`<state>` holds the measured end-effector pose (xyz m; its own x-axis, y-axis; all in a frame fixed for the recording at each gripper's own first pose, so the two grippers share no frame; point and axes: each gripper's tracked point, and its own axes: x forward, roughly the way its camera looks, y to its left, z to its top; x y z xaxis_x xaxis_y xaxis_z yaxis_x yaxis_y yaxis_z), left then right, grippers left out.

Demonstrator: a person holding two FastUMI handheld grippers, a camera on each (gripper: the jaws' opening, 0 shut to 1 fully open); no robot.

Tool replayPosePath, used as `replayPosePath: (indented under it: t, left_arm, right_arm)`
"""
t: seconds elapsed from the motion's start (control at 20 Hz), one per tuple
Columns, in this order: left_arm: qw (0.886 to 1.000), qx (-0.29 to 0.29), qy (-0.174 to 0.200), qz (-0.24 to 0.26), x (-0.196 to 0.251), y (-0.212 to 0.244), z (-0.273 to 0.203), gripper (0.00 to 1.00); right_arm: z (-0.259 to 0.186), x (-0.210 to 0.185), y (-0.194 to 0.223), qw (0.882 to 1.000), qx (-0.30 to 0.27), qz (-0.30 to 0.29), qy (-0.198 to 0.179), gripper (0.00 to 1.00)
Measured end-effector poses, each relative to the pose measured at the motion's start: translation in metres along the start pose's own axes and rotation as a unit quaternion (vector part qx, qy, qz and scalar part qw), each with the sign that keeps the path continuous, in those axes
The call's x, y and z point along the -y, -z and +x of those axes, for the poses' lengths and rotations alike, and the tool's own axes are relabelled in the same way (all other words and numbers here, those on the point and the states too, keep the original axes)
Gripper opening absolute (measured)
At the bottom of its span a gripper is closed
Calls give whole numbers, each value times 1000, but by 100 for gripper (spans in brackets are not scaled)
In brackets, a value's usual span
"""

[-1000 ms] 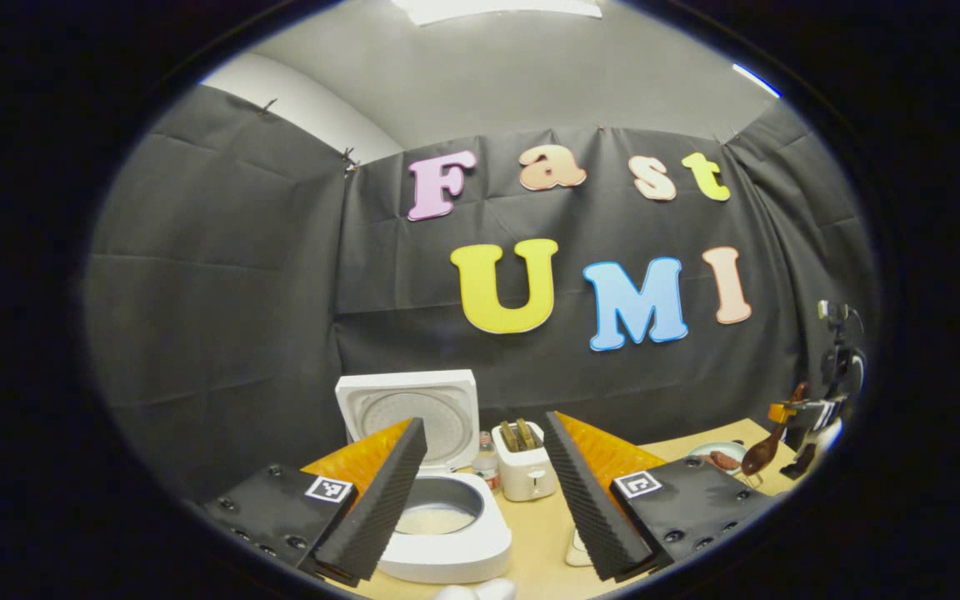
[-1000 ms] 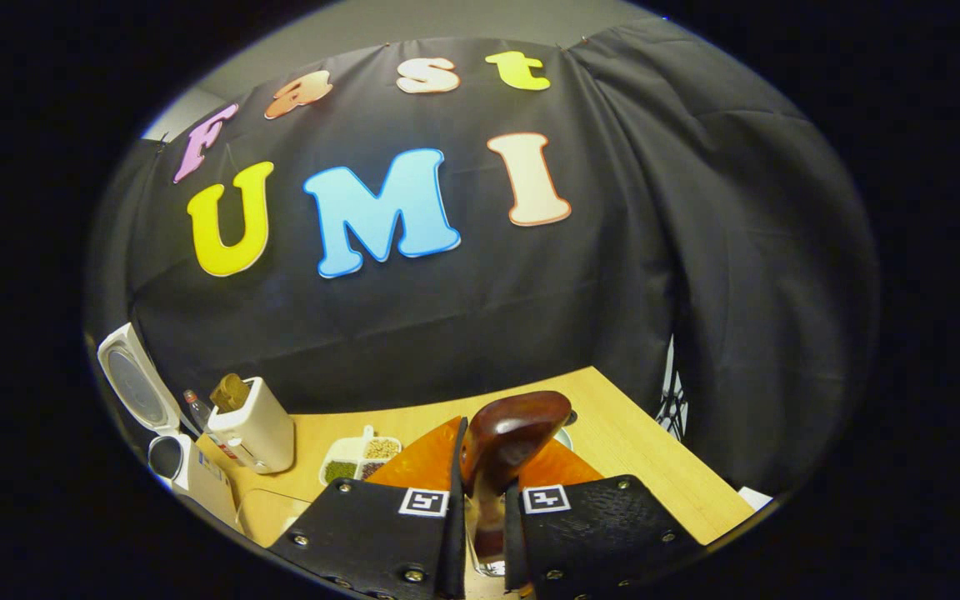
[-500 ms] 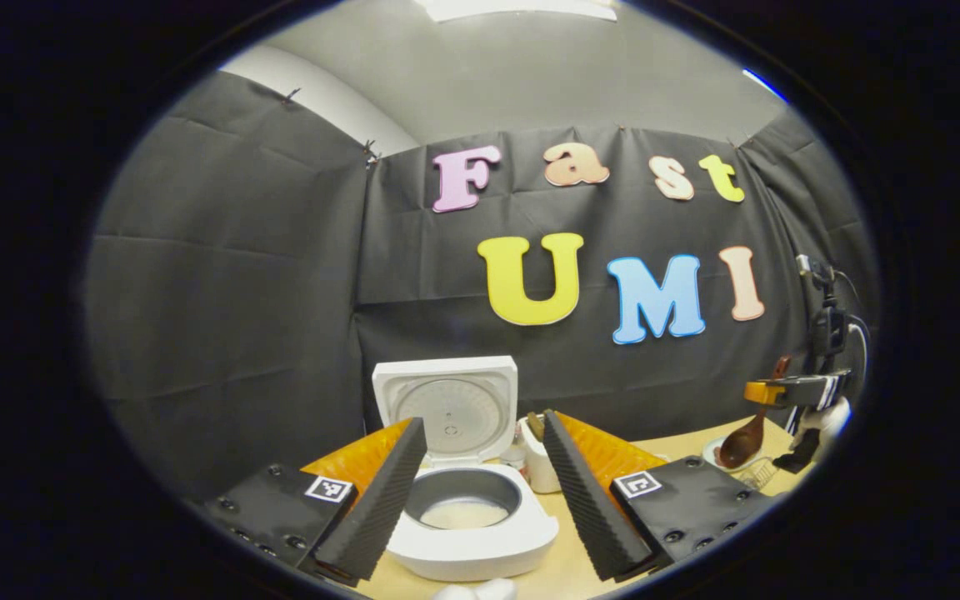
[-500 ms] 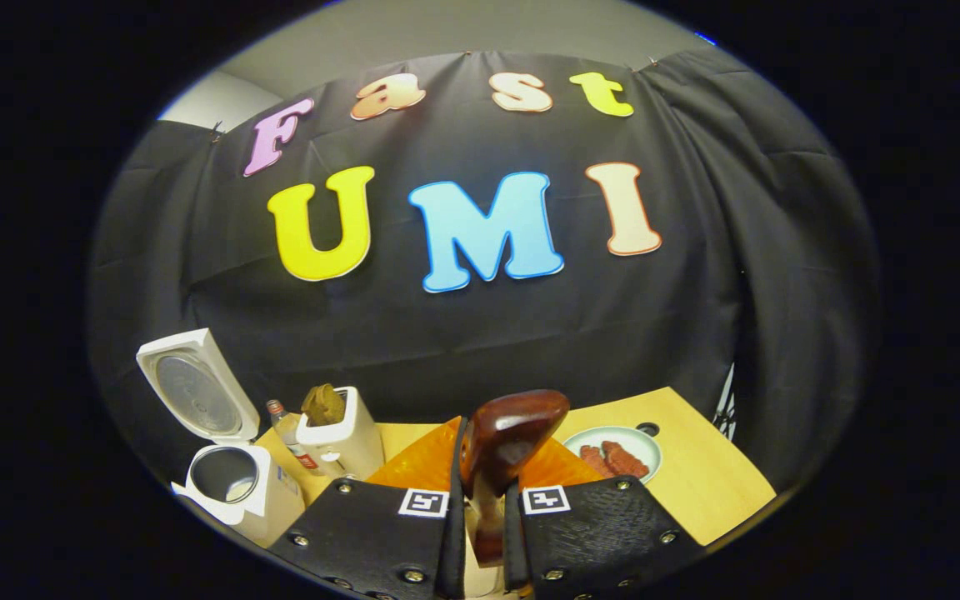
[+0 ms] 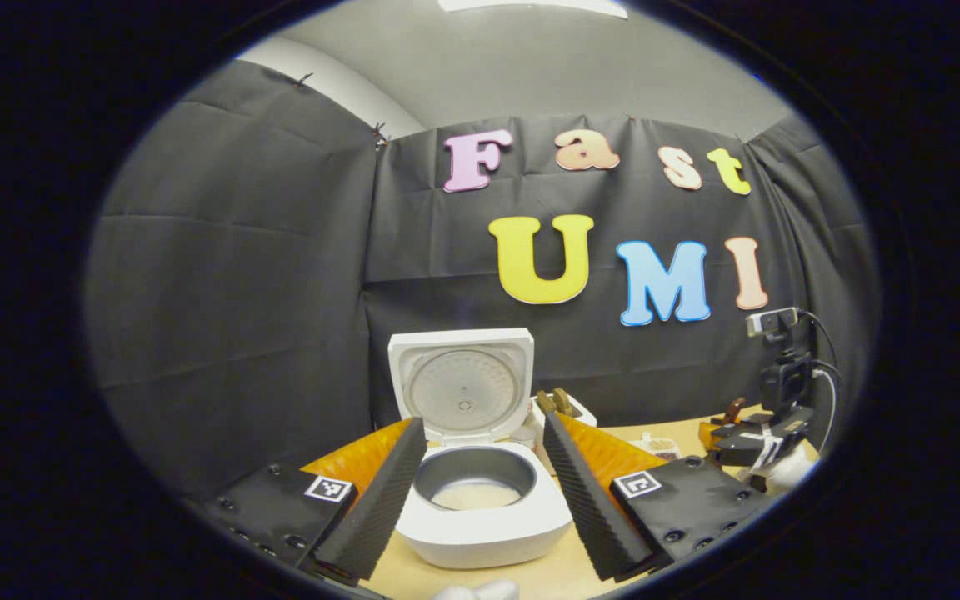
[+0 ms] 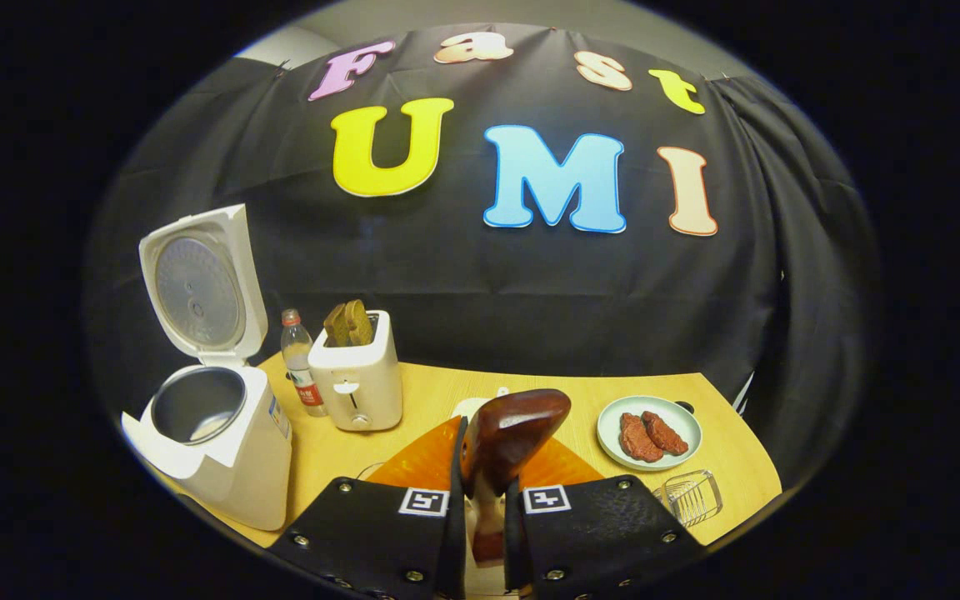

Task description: Close the left gripper, press the button to open the rice cooker; take a wooden spoon from the chopstick holder with the right hand, scoop a spoonful of rice and pour it into the rice cooker, then put the wooden spoon back into the chopstick holder.

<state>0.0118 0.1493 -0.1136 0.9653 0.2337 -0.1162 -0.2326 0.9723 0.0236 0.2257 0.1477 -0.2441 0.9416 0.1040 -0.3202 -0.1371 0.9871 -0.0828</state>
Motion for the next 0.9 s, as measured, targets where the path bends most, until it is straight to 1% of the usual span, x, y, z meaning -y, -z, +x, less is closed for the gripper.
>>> replayPosePath:
  t: [0.1,0.15,0.3,0.35,0.4,0.45,0.5,0.75,0.8,0.9]
  left_arm:
    - [1000,1,-6,7,-6,2,-1,100]
    - [1000,0,-9,11,-9,6,-2,98]
    - [1000,-1,-9,20,-12,11,-4,98]
    - [1000,-2,-11,22,-14,12,-4,100]
    - [1000,-5,-12,24,-16,14,-3,98]
    - [1000,-7,-12,23,-17,17,-3,100]
    - [1000,-10,-13,22,-18,17,-2,100]
    - [1000,-16,-14,23,-21,21,1,98]
    - [999,-16,-14,24,-21,21,2,100]
    - [999,-16,-13,28,-21,21,2,100]
  right_arm:
    - [11,2,17,999,-9,-30,15,18]
    - [16,3,26,998,-16,-49,22,18]
    - [30,5,42,994,-31,-98,37,18]
    - [33,3,50,993,-36,-111,36,18]
    - [36,0,57,991,-42,-122,34,18]
    - [35,-4,63,990,-41,-130,33,18]
    - [35,-7,64,989,-39,-138,30,19]
    - [38,-21,71,992,-50,-118,14,18]
    - [38,-24,70,992,-53,-110,8,18]
    - [40,-31,74,994,-61,-92,-1,18]
